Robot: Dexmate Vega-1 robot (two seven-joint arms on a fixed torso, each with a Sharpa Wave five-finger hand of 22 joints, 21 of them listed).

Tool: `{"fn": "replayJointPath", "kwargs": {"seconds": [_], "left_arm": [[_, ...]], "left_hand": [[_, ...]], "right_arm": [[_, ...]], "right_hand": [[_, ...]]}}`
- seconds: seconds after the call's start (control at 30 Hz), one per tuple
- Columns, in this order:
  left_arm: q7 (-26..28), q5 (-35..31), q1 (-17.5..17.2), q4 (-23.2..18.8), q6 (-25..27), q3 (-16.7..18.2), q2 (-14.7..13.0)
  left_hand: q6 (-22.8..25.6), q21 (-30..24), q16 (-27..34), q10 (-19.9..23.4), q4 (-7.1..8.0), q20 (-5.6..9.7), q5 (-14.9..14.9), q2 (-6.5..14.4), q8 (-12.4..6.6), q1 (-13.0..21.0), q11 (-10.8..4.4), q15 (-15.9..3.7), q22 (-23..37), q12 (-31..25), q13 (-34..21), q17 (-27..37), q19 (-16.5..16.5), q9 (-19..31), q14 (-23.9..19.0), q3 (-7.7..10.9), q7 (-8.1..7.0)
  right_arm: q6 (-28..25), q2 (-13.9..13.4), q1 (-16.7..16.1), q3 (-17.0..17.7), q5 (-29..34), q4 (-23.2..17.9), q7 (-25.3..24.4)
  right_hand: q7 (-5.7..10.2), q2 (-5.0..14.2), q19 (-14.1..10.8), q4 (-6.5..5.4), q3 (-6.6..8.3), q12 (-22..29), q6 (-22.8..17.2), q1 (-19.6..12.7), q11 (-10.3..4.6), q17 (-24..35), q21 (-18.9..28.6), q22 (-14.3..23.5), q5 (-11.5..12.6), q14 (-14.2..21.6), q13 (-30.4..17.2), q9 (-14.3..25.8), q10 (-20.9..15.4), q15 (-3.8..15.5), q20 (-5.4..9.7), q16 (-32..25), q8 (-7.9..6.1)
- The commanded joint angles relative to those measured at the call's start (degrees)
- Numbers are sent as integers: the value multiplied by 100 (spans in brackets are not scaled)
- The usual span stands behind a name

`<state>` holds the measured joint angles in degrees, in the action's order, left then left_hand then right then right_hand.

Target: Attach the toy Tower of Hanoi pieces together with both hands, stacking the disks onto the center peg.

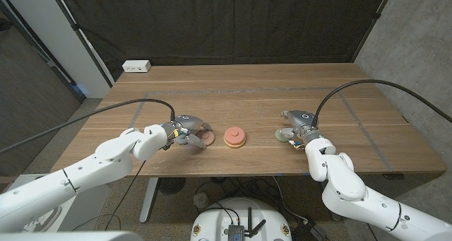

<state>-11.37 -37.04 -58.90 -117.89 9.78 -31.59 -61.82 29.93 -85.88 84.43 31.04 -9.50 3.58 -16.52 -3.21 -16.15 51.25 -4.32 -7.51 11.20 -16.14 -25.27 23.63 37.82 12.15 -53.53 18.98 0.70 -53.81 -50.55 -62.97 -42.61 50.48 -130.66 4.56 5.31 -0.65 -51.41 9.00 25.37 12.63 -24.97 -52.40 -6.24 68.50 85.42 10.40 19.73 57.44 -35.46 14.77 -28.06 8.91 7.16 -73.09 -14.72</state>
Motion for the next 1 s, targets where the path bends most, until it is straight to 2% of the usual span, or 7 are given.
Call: {"fn": "replayJointPath", "kwargs": {"seconds": [0.03, 0.3, 1.0], "left_arm": [[72, 100, -68, -64, 52, 41, -16], [70, 157, -57, -80, 123, 52, 10], [-10, 371, 54, -148, 73, 114, -13]], "left_hand": [[209, -72, 72, 596, -1, 819, -22, 70, -108, 160, -351, -506, 4, -92, -131, 27, 84, 72, -99, 76, -14], [451, -106, 104, 879, -13, 825, -34, 126, -229, 282, -393, -507, 6, -174, -235, 26, 105, 141, -143, 122, -33], [622, -144, 131, 1053, -16, 821, -74, 232, -324, 421, -375, -508, 6, -190, -396, 38, 112, 220, -185, 198, -18]], "right_arm": [[60, 11, -22, 42, -88, 36, -116], [23, 2, -24, 39, -104, 25, -148], [-65, -18, -24, 30, -130, -22, -209]], "right_hand": [[-27, 56, 20, 19, 24, -31, -35, 12, -19, 19, -24, 15, 52, 24, -15, 33, -46, 368, 519, 14, 32], [-26, 63, 21, 10, 25, -33, -35, 30, -13, 30, -25, 15, 60, 27, -16, 35, -51, 364, 518, 17, 36], [-26, 76, 21, 6, 28, -41, -43, 69, -10, 40, -31, 13, 87, 29, -19, 41, -61, 366, 518, 41, 48]]}}
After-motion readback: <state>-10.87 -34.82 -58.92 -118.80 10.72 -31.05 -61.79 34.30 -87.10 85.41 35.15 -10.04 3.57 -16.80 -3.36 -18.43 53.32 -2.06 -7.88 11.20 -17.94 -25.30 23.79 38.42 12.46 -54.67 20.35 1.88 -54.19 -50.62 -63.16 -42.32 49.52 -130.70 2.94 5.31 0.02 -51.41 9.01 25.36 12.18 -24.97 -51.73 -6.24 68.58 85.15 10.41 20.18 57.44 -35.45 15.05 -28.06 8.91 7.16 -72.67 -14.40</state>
